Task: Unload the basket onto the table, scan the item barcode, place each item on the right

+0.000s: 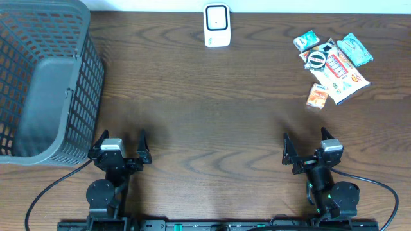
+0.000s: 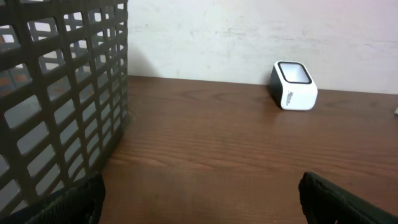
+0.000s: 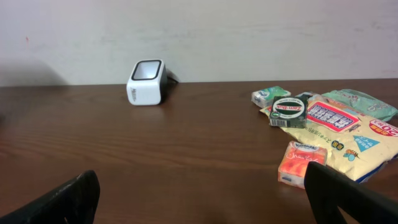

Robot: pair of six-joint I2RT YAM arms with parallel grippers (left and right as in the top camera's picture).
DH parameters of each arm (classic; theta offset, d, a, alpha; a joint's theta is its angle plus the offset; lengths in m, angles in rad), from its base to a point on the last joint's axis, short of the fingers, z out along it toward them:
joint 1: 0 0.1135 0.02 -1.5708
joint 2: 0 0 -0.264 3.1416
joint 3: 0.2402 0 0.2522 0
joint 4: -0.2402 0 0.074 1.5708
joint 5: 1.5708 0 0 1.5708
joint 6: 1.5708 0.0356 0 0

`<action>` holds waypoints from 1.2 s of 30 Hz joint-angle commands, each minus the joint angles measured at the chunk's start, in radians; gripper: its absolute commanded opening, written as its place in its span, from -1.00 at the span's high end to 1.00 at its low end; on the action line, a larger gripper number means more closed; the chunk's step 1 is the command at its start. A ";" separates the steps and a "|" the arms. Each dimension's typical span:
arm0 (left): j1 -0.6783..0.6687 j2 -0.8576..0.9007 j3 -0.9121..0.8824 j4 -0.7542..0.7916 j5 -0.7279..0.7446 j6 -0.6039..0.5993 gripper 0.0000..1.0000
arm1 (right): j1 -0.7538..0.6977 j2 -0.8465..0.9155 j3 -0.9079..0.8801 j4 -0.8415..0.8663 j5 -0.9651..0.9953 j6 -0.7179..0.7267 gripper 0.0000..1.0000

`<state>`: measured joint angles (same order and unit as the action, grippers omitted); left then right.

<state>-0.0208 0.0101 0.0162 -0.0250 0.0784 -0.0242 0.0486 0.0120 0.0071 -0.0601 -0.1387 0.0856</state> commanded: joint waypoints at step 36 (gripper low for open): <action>0.016 -0.009 -0.013 -0.046 -0.009 0.050 -0.96 | -0.010 -0.006 -0.002 -0.004 -0.002 -0.013 -0.98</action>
